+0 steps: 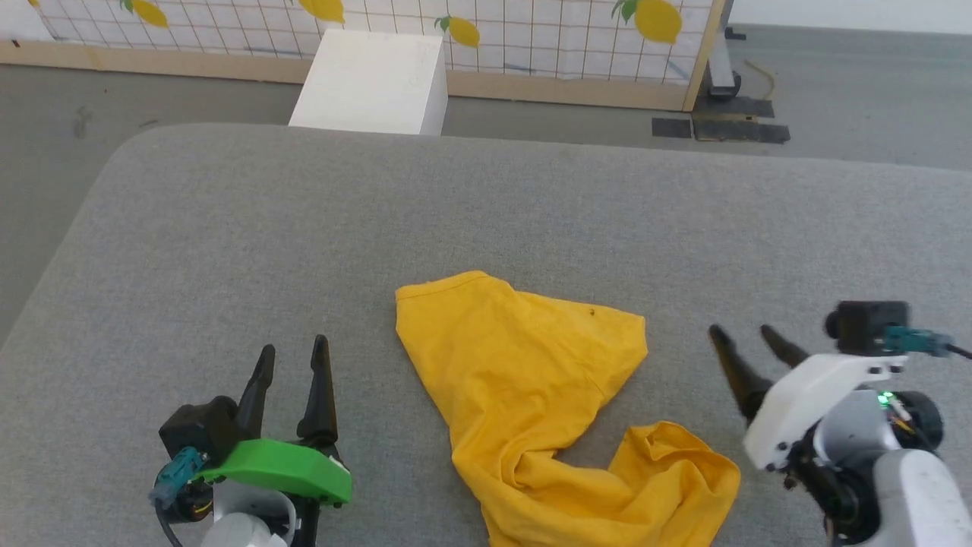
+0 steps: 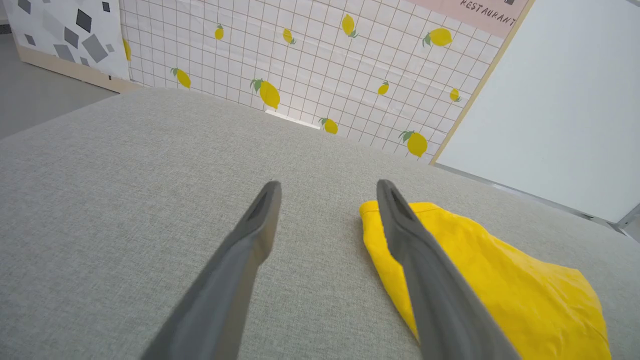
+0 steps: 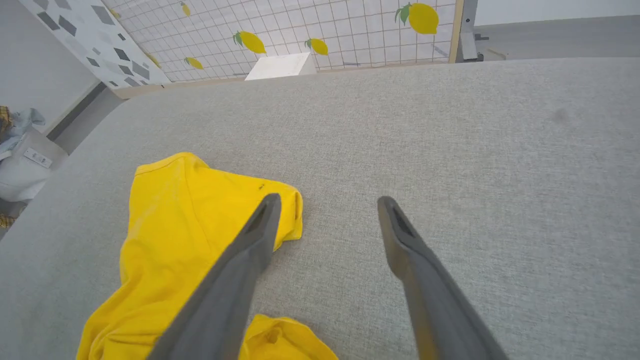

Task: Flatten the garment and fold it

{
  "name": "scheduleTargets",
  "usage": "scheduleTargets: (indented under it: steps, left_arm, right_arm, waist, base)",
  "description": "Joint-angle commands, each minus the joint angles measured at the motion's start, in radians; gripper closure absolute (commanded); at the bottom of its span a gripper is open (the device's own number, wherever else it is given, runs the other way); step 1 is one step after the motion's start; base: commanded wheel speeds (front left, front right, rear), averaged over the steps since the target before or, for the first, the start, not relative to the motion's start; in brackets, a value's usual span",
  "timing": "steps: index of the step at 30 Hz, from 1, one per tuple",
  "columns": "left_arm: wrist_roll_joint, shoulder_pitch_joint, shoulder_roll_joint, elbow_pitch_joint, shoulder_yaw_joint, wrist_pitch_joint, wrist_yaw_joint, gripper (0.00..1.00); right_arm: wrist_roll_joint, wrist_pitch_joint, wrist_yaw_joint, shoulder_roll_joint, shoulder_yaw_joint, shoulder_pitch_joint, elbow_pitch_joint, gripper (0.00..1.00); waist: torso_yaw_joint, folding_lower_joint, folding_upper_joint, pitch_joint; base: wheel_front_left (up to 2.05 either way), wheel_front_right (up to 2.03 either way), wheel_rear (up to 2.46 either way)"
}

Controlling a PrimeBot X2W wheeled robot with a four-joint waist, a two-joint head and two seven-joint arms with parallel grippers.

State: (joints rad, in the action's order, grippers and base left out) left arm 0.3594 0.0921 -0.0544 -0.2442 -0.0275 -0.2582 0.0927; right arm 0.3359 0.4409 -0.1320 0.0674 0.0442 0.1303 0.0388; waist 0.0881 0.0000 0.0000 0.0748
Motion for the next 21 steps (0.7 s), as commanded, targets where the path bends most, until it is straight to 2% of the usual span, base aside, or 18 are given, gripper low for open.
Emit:
scheduleTargets:
  steps: [1, 6, 11, 14, 21]
  left_arm:
    - [0.001, -0.001, 0.003, 0.004, 0.002, -0.004, 0.005, 0.00]
    - [0.000, 0.017, 0.003, 0.010, -0.003, -0.004, 0.007, 0.00]
    - [0.003, 0.042, 0.004, 0.010, -0.018, -0.004, 0.010, 0.00]
    - [0.008, 0.055, 0.004, 0.007, -0.026, -0.004, 0.012, 0.00]
    - [0.027, 0.066, 0.004, -0.003, -0.039, -0.004, 0.008, 0.00]
  right_arm:
    - [-0.021, 0.017, 0.001, -0.009, -0.018, 0.019, 0.013, 0.00]
    - [-0.086, 0.089, 0.001, -0.011, -0.100, 0.133, 0.104, 0.00]
    - [-0.204, 0.196, 0.001, -0.008, -0.171, 0.275, 0.259, 0.00]
    - [-0.259, 0.223, 0.001, -0.003, -0.201, 0.331, 0.329, 0.00]
    - [-0.269, 0.254, 0.001, -0.002, -0.251, 0.360, 0.454, 0.00]
  waist:
    - [0.002, 0.0000, 0.0000, 0.015]
    - [0.025, 0.0000, 0.0000, 0.062]
    - [0.066, 0.0000, 0.0000, 0.116]
    - [0.089, 0.0000, 0.0000, 0.139]
    - [0.111, 0.0000, 0.0000, 0.151]
  base:
    - [0.00, 0.00, 0.00]
    - [0.00, 0.00, 0.00]
    - [0.00, 0.00, 0.00]
    - [0.00, 0.00, 0.00]
    - [0.00, 0.00, 0.00]
